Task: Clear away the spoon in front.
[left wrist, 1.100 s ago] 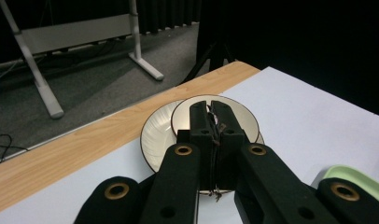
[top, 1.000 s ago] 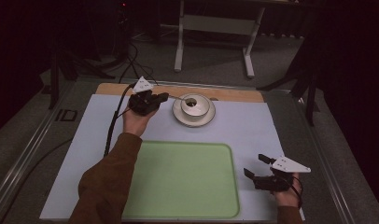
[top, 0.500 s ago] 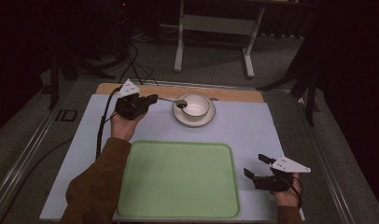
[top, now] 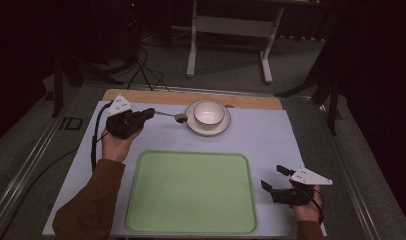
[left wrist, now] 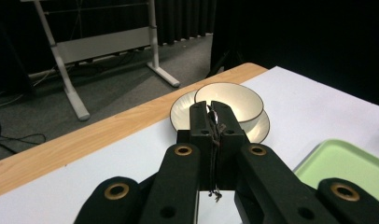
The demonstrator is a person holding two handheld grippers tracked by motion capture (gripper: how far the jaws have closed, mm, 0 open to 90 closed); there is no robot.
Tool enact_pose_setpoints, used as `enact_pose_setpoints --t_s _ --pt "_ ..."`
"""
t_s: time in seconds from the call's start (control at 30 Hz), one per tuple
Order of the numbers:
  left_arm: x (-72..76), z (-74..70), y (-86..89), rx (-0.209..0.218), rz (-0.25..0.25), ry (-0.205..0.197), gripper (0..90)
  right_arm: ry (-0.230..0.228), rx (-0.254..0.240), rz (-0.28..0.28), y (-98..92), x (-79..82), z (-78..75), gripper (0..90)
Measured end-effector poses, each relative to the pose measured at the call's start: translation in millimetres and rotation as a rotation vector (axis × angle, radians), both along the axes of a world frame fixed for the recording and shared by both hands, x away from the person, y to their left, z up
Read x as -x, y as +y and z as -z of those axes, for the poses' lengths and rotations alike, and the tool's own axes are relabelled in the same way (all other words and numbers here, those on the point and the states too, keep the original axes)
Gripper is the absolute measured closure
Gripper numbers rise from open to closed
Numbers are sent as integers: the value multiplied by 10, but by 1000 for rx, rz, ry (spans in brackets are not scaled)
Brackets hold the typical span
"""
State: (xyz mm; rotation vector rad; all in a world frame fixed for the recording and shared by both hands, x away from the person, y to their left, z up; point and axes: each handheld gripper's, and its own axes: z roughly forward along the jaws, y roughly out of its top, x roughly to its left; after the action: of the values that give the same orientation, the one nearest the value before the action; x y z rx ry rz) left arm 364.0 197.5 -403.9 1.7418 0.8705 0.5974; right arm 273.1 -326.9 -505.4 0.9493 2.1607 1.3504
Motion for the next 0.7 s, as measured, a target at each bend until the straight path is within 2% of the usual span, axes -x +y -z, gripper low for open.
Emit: enact_pose_setpoints --t_s 0.2,0.53,0.7 --pt "135 39 106 -16 -17 4 890 1 -1 2 -2 2 0 144" --pt "334 97 282 -11 -42 12 890 1 -1 4 -4 3 1 144" --pt "429 133 367 -22 -59 21 890 1 1 4 -4 3 2 144"
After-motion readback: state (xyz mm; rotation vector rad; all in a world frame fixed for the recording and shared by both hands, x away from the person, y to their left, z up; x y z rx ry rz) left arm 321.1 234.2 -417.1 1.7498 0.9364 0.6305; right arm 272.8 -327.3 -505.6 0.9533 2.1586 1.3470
